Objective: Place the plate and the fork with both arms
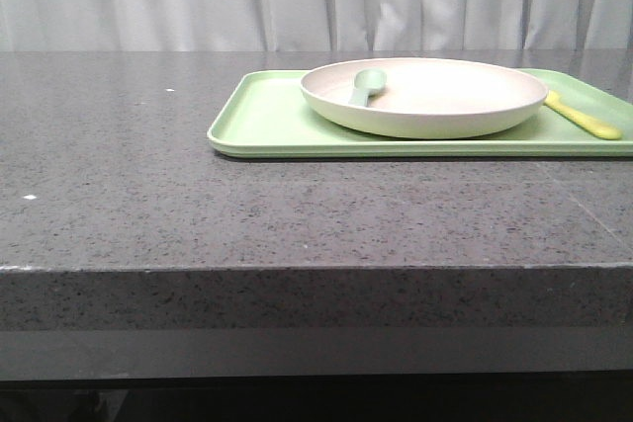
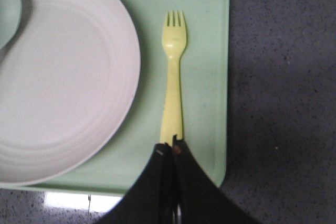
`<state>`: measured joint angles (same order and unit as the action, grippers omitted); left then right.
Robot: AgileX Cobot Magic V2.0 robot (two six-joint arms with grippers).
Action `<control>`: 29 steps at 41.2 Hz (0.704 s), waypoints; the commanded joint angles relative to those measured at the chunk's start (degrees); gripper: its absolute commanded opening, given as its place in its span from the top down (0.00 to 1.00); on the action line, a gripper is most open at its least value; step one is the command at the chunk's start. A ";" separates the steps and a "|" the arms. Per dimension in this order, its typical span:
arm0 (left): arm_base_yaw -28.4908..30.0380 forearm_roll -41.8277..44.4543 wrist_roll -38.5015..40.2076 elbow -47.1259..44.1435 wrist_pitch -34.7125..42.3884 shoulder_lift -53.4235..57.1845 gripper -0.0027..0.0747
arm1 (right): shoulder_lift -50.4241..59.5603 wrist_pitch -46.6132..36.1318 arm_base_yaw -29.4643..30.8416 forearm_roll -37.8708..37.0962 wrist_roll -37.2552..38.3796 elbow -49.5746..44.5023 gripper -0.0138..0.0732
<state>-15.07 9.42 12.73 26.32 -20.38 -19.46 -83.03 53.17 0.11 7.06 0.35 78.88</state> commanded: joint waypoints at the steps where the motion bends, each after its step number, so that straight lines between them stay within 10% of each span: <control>1: 0.06 0.21 0.60 1.56 4.80 -0.44 0.99 | 9.82 -9.37 0.14 -0.29 -3.03 -7.81 0.91; 29: 0.06 0.21 0.60 1.56 4.80 -0.44 0.99 | 61.03 -31.86 0.14 -0.29 -6.07 -52.86 0.92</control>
<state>-15.07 9.42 12.73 26.32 -20.38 -19.46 -25.98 26.51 0.11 7.01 -5.12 26.42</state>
